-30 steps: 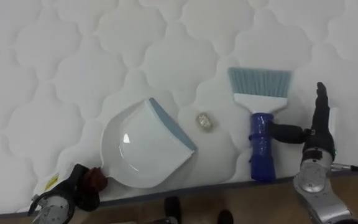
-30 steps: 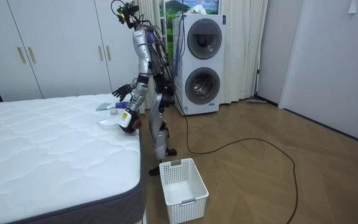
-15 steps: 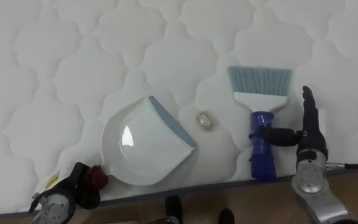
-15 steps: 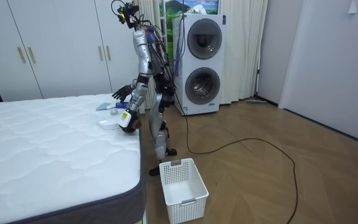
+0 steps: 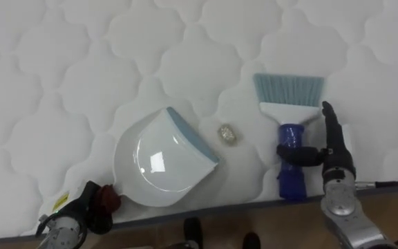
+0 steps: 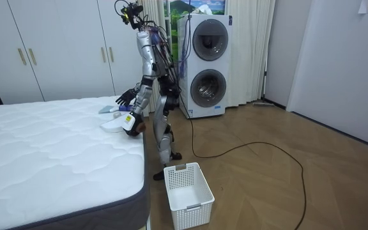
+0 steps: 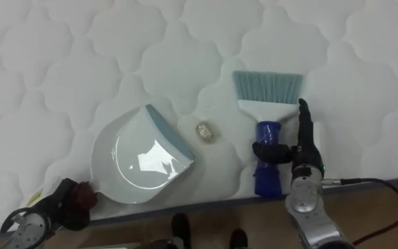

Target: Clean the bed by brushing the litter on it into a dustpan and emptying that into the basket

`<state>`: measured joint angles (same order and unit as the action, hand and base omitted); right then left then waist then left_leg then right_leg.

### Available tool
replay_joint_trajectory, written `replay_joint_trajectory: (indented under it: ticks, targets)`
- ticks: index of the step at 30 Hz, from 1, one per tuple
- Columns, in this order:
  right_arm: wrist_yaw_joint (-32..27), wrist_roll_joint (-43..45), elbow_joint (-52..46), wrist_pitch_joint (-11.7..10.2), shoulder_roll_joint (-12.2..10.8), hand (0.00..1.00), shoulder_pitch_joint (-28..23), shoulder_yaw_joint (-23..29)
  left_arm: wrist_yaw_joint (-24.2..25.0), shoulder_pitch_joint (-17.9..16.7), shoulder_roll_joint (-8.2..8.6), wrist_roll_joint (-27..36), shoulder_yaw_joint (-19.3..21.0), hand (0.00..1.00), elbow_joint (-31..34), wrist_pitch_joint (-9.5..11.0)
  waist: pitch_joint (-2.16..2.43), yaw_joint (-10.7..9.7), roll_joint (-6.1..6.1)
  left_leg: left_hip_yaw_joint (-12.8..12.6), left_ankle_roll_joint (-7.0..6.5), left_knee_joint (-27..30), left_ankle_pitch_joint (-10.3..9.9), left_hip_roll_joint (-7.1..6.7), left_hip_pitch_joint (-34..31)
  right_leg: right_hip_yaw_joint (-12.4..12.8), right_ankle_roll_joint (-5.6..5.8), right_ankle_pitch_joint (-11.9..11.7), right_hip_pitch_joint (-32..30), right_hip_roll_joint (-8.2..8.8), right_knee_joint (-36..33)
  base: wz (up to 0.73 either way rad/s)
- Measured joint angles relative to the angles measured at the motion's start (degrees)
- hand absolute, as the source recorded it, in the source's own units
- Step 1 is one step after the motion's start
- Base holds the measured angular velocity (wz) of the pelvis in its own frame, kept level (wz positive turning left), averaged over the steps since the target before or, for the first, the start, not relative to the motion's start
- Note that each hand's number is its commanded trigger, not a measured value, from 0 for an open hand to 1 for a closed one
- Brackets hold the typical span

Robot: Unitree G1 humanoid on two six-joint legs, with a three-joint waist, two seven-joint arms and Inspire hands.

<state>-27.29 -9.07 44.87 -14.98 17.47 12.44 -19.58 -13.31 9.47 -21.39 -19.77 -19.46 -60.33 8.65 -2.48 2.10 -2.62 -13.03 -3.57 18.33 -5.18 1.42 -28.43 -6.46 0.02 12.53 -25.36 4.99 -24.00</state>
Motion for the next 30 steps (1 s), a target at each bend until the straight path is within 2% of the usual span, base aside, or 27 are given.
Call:
replay_joint_trajectory:
  ticks: [9,12,16,24,26,30]
  targets:
    - [0.61,-0.10,0.11,0.14,0.05,0.00,-0.16,-1.66,-0.25,0.01,0.00,-0.04,-1.00,1.00,-0.02,-0.59,0.09,-0.05,-0.11,0.09,0.00,0.37,0.00,0.07,0.03,-0.10,-0.02,-0.01,0.08,-0.01,-0.39,0.00]
    - [1.30,0.33,0.71,0.17,-0.11,0.00,-0.15,-2.25,-0.25,0.02,0.12,-0.03,-1.18,1.00,0.04,-0.95,0.09,0.04,-0.12,0.11,-0.01,0.55,0.00,0.12,0.06,-0.87,-0.03,-0.01,-0.01,0.18,-0.75,0.00]
    - [1.94,1.92,2.34,1.06,0.10,0.00,-0.19,-3.85,-0.24,-0.07,0.12,-0.07,-1.21,1.00,-0.05,-1.50,0.10,-0.05,-0.11,0.22,-0.01,0.88,0.01,0.17,0.07,-1.40,-0.07,-0.03,0.04,0.08,-0.68,0.00]
    - [3.84,7.93,5.94,2.52,0.12,0.00,-0.18,-4.00,0.04,-0.14,0.53,-1.16,-1.13,1.00,-0.36,-3.73,0.47,-0.16,0.21,0.43,-0.05,0.58,0.03,-0.09,0.92,-1.72,-0.06,-0.01,1.22,0.51,-0.44,0.02]
    - [4.21,9.91,6.95,2.93,0.21,0.00,-0.19,-3.86,0.14,-0.22,0.53,-2.15,-1.11,1.00,0.23,-4.56,0.69,-0.26,0.24,0.84,-0.07,0.51,0.05,-0.15,1.05,-2.63,-0.04,-0.01,1.75,0.66,0.22,0.09]
    - [4.12,11.73,8.41,3.81,0.19,0.00,-0.50,-3.92,0.39,-0.26,0.53,-2.37,-1.29,1.00,0.66,-5.76,0.76,-0.30,0.20,1.22,-0.07,0.47,0.05,-0.29,1.38,-3.17,-0.03,-0.02,2.37,0.79,0.63,0.06]
